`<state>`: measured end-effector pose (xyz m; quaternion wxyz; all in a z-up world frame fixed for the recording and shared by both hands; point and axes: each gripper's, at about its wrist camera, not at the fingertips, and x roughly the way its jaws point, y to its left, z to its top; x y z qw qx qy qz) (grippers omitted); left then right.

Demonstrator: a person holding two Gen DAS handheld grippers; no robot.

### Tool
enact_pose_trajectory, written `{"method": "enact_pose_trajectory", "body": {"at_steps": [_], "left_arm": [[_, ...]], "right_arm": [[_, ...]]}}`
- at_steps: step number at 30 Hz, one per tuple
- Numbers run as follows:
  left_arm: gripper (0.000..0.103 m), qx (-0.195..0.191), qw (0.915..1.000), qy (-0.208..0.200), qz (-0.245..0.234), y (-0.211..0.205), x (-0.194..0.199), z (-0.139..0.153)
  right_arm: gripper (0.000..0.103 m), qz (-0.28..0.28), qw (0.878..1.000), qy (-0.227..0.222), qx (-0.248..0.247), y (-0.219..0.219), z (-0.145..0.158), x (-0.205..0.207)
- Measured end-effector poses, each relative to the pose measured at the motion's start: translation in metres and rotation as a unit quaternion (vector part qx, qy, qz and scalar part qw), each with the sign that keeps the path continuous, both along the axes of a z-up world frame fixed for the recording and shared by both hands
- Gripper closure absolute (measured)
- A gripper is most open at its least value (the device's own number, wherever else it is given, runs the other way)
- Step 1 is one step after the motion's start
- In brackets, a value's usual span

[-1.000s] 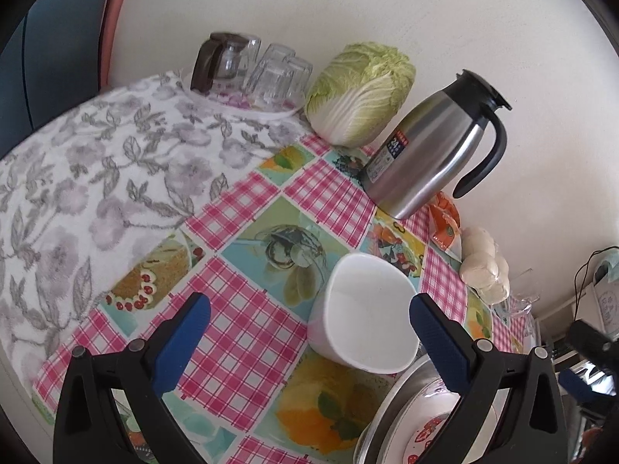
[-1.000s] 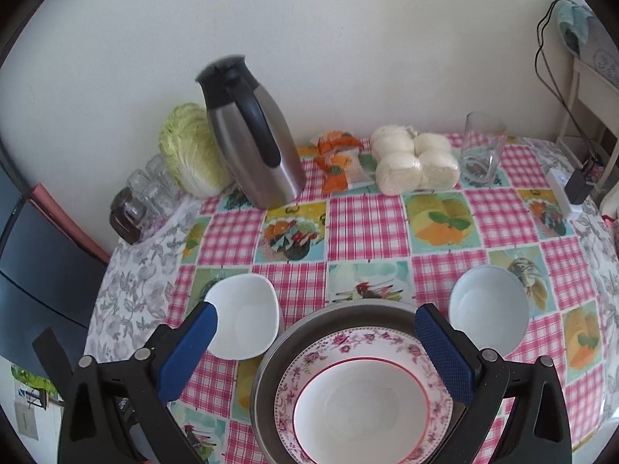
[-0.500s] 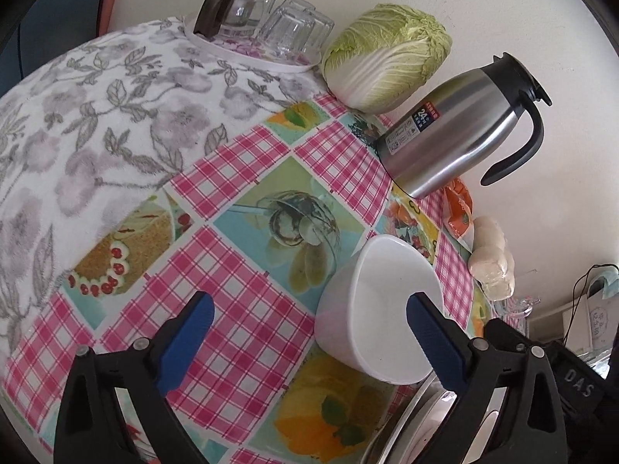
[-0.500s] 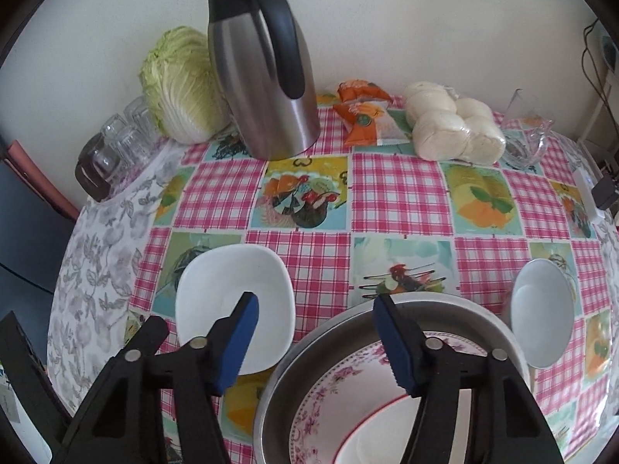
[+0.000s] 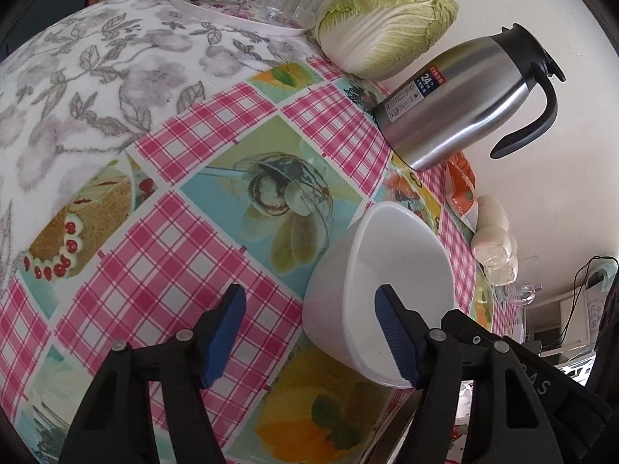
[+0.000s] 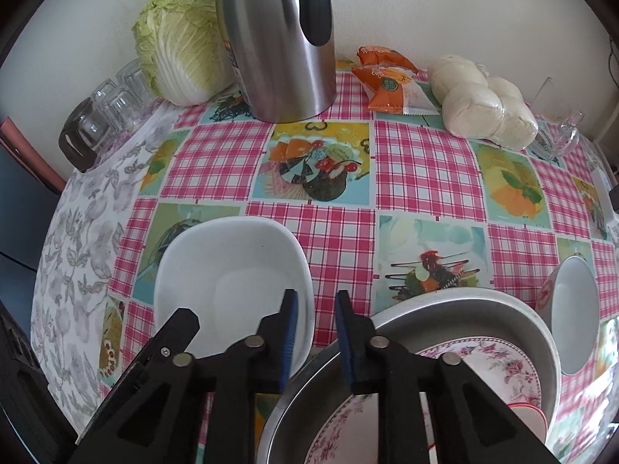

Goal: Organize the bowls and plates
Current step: 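Close both grippers on the white square bowl's rim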

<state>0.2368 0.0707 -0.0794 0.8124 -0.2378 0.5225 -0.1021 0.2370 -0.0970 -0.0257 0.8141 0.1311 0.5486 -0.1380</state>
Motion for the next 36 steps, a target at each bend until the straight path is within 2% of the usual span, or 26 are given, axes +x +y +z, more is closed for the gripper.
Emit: {"method": "enact_pose_trajectory", "body": {"at_steps": [8, 11, 18, 20, 36], "left_arm": [[0.058, 0.011, 0.9997, 0.005, -0.019, -0.011, 0.002, -0.009], [0.065, 0.0, 0.9998, -0.001, -0.018, -0.011, 0.001, -0.01], [0.072, -0.008, 0.9999, -0.006, -0.002, -0.006, -0.001, -0.016], [0.077, -0.01, 0.9999, -0.007, 0.001, -0.005, -0.001, -0.015], [0.079, -0.029, 0.9992, -0.011, 0.025, 0.017, -0.003, -0.01]], "right_arm": [[0.093, 0.011, 1.0, 0.017, 0.0, 0.006, -0.017, 0.008], [0.094, 0.015, 1.0, 0.022, -0.007, 0.009, -0.02, 0.01], [0.094, 0.025, 0.999, 0.026, -0.006, 0.012, -0.023, 0.012], [0.093, 0.028, 0.999, 0.027, -0.009, 0.015, -0.023, 0.013], [0.093, 0.042, 0.999, 0.02, 0.009, 0.027, -0.021, 0.012]]}}
